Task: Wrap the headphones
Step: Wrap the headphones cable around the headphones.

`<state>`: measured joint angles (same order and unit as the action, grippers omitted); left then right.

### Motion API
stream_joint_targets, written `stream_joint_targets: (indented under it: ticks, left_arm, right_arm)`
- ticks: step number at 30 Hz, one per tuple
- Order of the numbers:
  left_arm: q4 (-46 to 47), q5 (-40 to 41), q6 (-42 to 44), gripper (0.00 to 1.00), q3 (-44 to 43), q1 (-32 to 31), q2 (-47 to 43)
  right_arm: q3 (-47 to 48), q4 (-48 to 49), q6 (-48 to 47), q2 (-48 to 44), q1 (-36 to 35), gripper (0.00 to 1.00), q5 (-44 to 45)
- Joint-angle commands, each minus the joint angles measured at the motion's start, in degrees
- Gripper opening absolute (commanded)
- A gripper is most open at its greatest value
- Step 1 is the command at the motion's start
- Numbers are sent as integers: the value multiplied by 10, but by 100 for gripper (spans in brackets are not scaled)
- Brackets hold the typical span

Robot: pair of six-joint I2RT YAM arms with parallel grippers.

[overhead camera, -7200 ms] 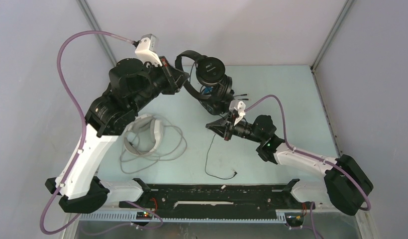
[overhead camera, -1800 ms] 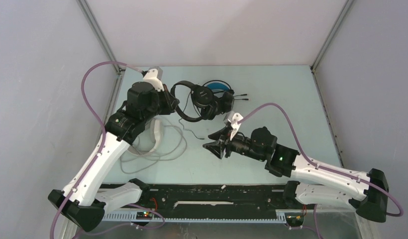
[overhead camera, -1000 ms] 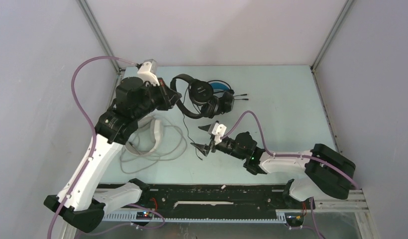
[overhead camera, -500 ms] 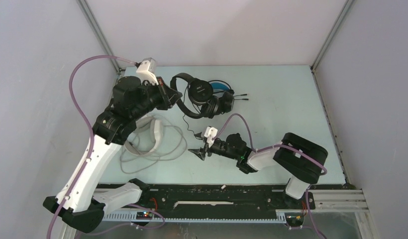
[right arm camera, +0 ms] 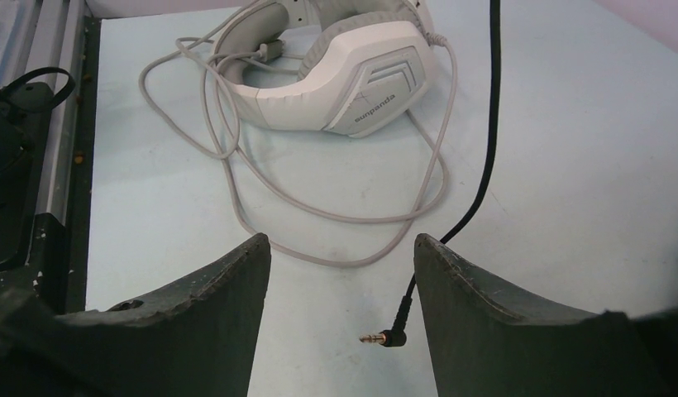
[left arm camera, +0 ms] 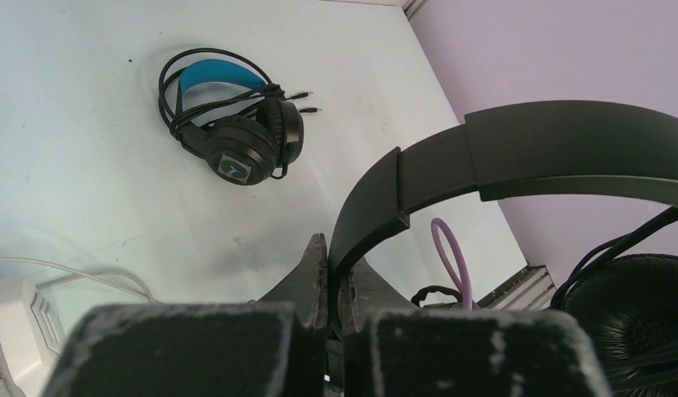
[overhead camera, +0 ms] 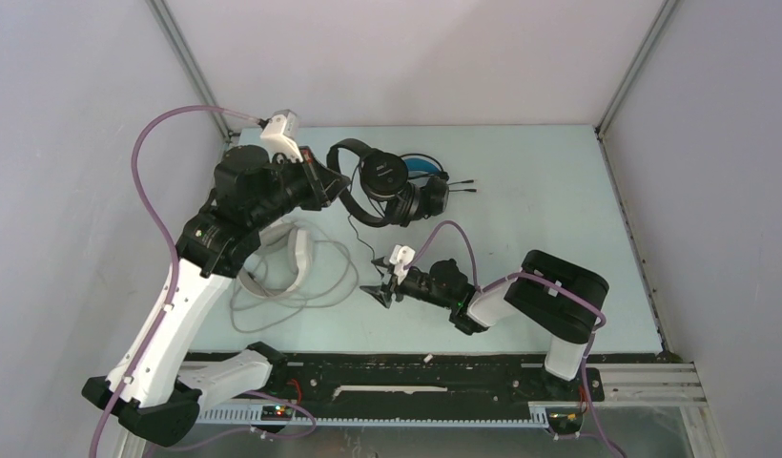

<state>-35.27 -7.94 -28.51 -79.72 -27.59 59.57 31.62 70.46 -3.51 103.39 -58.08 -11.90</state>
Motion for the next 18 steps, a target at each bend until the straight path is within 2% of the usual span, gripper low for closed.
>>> stream_joint_targets:
  ticks: [1,11,18]
  left_arm:
    - [26,-15,-18,0,-43,3,-7]
    - [16,-8,-11,0,-48,3,-10]
    - [19,-7,-14,0,-40,3,-14]
  right_arm:
    - [19,46,-7,3,3,66,17]
    - [7,5,-8,-57,-8,65,-8]
    - [7,-30,-9,-102,-8,65,10]
